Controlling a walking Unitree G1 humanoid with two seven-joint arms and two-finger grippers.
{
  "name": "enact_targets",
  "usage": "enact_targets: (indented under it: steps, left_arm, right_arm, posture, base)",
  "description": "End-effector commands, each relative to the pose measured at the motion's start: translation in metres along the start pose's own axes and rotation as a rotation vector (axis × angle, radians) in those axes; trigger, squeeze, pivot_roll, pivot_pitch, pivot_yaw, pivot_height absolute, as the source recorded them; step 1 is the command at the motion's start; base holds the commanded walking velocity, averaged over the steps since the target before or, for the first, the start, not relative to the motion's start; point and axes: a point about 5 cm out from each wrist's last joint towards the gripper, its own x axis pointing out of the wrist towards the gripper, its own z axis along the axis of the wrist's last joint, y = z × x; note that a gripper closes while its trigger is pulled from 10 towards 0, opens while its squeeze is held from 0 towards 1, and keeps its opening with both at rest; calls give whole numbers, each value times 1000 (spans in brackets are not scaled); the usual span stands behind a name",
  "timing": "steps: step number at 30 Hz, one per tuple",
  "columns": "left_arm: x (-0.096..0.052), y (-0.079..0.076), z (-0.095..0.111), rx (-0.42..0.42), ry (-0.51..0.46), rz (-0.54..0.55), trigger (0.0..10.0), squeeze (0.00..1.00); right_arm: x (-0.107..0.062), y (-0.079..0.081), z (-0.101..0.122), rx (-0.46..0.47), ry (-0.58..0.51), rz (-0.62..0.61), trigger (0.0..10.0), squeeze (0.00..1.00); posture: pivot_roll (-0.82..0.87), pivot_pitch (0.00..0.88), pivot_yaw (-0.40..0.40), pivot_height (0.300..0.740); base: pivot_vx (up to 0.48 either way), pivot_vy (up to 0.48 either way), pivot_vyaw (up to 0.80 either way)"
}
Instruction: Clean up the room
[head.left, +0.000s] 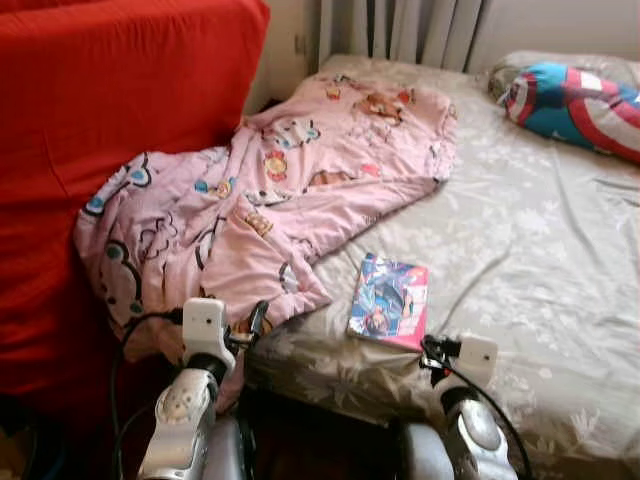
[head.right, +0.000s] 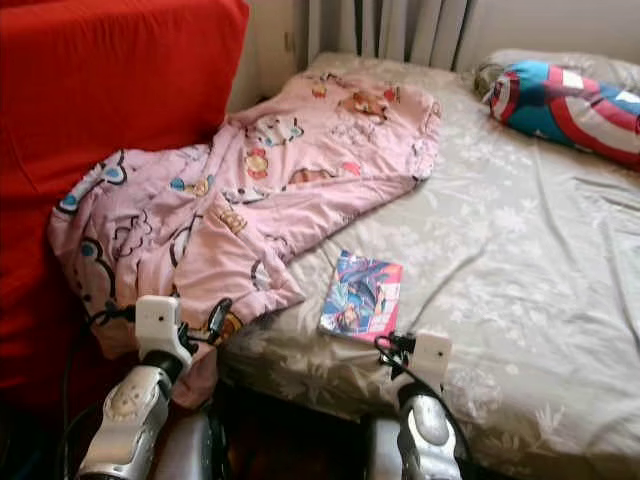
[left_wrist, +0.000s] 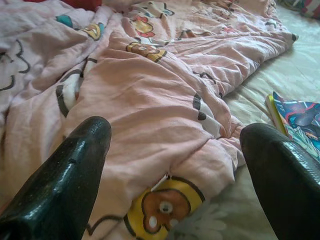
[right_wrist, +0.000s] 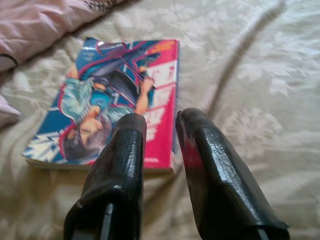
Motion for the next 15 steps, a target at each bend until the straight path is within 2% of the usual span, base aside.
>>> enact_targets:
  steps: [1,4,15]
  left_arm:
    - [3,-1,1,-6,-7,-5,10000,0]
    - [7,-2,4,-18,-17,-2,10000,0]
    - [6,-6,3,-31,-22,-10,10000,0]
  right_arm:
    - [1,-1,0,8,14,-3,10000,0]
    - [4,0,4,1,4,8,10000,0]
    - [-1,6,-8,-19,45,47,10000,0]
  posture:
    - [-84,100,-28,577]
    - [-83,104,-28,577]
    - [-77,128,-30,577]
  base:
    - [0,0,0]
    - [0,0,0]
    - [275,0,0]
